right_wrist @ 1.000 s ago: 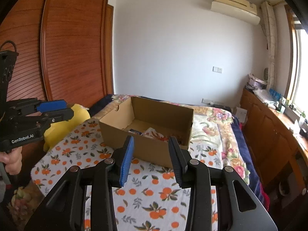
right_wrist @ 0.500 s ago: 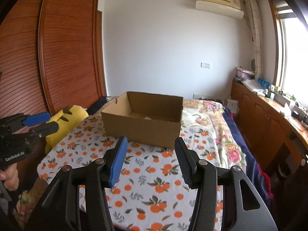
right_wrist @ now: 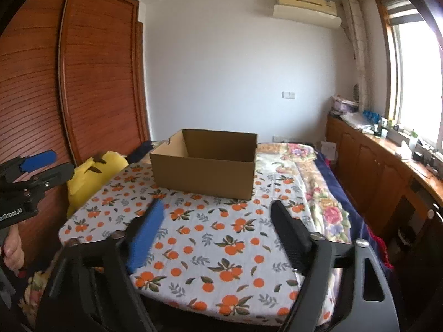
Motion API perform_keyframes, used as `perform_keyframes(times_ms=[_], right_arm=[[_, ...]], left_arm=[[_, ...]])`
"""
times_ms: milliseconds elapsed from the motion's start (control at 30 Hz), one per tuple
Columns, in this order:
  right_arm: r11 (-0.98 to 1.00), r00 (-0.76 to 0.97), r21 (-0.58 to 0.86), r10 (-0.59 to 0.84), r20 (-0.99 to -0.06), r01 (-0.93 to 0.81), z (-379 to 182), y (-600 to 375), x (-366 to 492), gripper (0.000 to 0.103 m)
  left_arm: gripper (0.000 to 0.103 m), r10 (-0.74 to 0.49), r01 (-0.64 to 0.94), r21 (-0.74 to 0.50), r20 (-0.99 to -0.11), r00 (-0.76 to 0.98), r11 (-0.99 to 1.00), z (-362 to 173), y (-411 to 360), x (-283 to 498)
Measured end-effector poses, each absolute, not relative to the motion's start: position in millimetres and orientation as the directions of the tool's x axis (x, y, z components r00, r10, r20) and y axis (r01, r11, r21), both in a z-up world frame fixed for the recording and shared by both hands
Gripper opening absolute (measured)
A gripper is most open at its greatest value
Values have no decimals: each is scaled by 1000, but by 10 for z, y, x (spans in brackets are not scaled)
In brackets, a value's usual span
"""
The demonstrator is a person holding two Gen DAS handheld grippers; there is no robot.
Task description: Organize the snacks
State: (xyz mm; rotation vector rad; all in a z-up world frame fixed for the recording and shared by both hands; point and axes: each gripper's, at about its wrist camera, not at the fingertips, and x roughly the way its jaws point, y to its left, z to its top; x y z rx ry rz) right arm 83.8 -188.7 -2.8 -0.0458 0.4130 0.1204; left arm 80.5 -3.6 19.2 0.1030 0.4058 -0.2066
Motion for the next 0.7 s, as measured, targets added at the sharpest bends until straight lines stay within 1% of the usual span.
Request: perform_keyframes(times_ms=[100,133,167,200,267,500,633,700], right_arm=[[994,913,-12,92,-397,-106,-76,-1909,767,92],[995,914,-9,92,-395,-104,-84,-1925,746,95],[995,915,-8,88,-393,-99,-94,-1937,729,101],[995,917,-10,84,-391,-95,-110,-1944,710,103],[996,915,-9,81,-395,-92,-130,-1951,706,103],[997,910,-3,72,-408,-80,-227,-1941,651,103],[997,912,6,72,-404,-76,-290,-1947,589,103],[998,912,10,68,-404,-70,-325,-1958,556,103]], left_arm=[[85,-161,201,58,-400,902,978,143,-28,727],[86,-153,193,64,-397,905,979,122,-26,698],[92,-150,191,65,-396,906,979,105,-29,679],[99,-150,190,63,-396,906,980,84,-31,656],[102,-152,190,60,-396,906,980,51,-28,626],[103,-114,150,57,-405,907,987,-74,-2,526],[103,-73,111,77,-388,919,991,-122,-3,415],[103,-76,109,64,-386,919,992,-148,17,376]])
